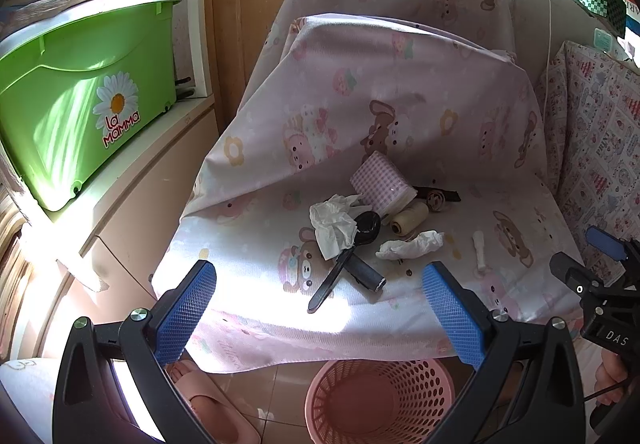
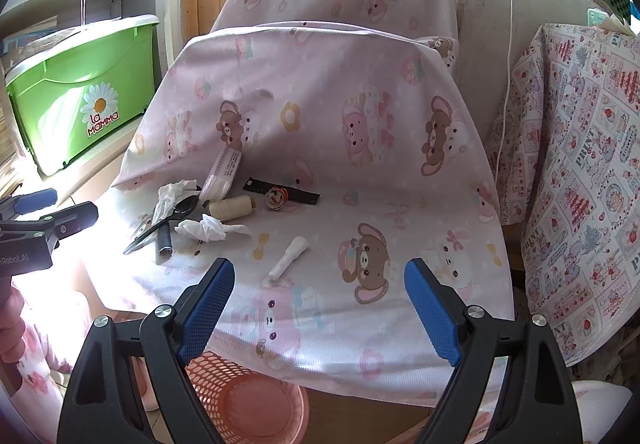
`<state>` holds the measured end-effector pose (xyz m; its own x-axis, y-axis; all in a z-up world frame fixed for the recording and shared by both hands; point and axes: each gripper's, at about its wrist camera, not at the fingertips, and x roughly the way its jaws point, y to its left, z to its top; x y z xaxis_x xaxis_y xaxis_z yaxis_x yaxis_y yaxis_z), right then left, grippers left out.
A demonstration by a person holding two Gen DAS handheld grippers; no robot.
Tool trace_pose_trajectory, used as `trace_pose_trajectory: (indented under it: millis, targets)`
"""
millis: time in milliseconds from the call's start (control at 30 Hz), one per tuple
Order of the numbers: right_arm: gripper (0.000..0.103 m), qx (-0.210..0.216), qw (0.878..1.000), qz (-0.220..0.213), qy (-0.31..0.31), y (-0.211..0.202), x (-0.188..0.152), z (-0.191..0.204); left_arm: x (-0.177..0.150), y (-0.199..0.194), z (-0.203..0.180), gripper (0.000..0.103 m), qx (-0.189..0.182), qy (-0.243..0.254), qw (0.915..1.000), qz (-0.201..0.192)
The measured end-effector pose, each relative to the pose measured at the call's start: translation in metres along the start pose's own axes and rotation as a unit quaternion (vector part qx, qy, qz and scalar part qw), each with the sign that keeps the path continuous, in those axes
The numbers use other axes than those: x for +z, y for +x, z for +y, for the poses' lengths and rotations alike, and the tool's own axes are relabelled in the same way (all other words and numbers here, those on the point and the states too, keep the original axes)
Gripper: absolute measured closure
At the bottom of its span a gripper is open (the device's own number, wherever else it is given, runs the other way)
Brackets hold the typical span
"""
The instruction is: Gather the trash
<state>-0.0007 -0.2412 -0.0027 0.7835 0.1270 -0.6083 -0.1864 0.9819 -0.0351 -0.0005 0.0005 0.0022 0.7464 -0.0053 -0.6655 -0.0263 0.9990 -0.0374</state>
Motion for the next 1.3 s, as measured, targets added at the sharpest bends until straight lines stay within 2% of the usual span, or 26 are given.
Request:
trace_pose_trajectory:
  millis: [733, 1000, 1300]
  targets:
    - [0.014, 0.002, 1.0, 0.005, -0.005, 0.002, 0.0, 0.002, -0.003, 0.004, -0.002, 0.001, 0.002, 0.002, 1.0, 0.009]
    - [0.014, 0.001, 1.0, 0.006, -0.007, 0.003, -0.001, 0.003, -0.004, 0.012, 0.0, 0.001, -0.003, -0.005, 0.9994, 0.034]
    - [0.014, 0.001, 1.0, 0.006, -0.008, 0.003, -0.001, 0.003, -0.004, 0.014, 0.0, 0.001, 0.002, -0.002, 0.9992, 0.04]
